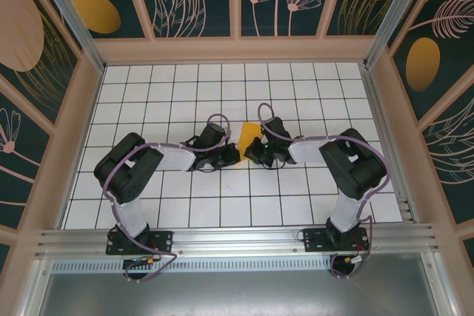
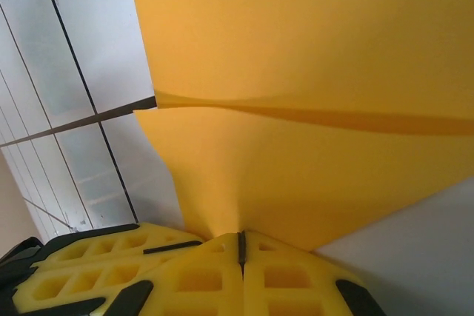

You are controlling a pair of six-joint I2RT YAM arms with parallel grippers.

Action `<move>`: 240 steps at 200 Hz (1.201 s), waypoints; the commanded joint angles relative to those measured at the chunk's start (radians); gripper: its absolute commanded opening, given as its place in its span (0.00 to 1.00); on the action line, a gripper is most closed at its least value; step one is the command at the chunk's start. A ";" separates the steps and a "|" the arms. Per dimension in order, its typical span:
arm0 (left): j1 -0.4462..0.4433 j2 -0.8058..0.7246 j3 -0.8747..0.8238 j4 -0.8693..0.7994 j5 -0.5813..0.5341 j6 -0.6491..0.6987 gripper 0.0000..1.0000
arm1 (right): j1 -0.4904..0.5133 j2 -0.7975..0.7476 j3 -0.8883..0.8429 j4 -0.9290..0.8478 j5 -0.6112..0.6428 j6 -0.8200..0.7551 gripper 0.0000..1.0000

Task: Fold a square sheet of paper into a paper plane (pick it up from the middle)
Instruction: Third fold the triangle at the center of the table.

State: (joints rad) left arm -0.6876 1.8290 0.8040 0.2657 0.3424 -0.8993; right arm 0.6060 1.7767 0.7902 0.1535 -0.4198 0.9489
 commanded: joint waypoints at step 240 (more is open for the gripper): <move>0.005 0.015 0.018 -0.138 -0.003 0.059 0.00 | -0.044 0.059 0.059 -0.092 0.028 -0.131 0.00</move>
State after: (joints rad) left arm -0.6868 1.8332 0.8326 0.2100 0.3431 -0.8906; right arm 0.5575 1.7992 0.8337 0.1146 -0.4206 0.8173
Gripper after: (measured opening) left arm 0.058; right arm 0.061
